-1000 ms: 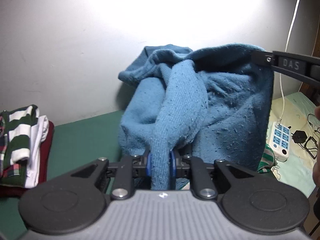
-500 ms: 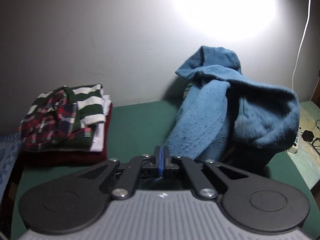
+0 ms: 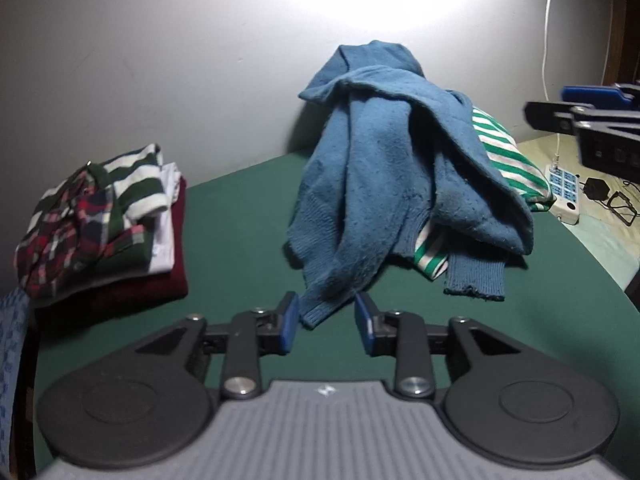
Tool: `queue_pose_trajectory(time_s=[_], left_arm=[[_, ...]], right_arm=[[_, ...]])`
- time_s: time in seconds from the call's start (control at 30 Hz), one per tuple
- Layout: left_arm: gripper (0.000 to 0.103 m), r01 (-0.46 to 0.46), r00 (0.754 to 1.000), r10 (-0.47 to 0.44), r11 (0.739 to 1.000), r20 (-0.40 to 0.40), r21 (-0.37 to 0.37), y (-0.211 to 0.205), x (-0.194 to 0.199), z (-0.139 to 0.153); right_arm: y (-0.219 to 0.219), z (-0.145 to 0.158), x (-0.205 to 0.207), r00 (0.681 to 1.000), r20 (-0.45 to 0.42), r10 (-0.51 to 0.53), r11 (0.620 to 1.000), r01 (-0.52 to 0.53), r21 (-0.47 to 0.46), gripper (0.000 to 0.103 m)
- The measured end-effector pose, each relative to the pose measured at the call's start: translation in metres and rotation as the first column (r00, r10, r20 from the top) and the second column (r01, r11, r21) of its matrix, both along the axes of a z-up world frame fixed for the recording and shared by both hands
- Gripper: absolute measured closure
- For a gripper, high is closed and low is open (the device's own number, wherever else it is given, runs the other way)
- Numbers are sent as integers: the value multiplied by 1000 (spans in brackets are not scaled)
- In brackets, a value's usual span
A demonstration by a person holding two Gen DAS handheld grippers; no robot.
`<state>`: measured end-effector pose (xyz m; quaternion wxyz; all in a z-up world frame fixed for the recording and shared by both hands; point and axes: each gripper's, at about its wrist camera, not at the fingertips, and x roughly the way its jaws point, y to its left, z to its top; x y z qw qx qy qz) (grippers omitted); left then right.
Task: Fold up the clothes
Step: 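Lift the blue sweater with both grippers off the striped shirt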
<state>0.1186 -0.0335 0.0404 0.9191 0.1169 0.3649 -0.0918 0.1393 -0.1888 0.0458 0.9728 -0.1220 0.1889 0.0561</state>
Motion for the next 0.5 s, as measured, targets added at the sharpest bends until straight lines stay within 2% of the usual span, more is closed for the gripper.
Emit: queue_pose_trajectory(time_s=[0.03,0.1,0.3,0.5], left_arm=[[40,17,1000,-17,1000,5,8,-6,7,-3],[28,48,999,-48,999,4,11,-18,24,-9],[25,86,996,-85,996,-29,22,-42,78,-31],[22,82,995,-82,997,-62,-8,-44,117,-51]], right_arm=[[3,-3,8,1000,0,1,1000,-1,-18,57],[9,-9,24,1000,-1,3,999,-3,-53,55],[23,-39,64,999,-36,18,981,-25,-193,53],[7,-51,102,998,-52,-31,992,24,-124,56]])
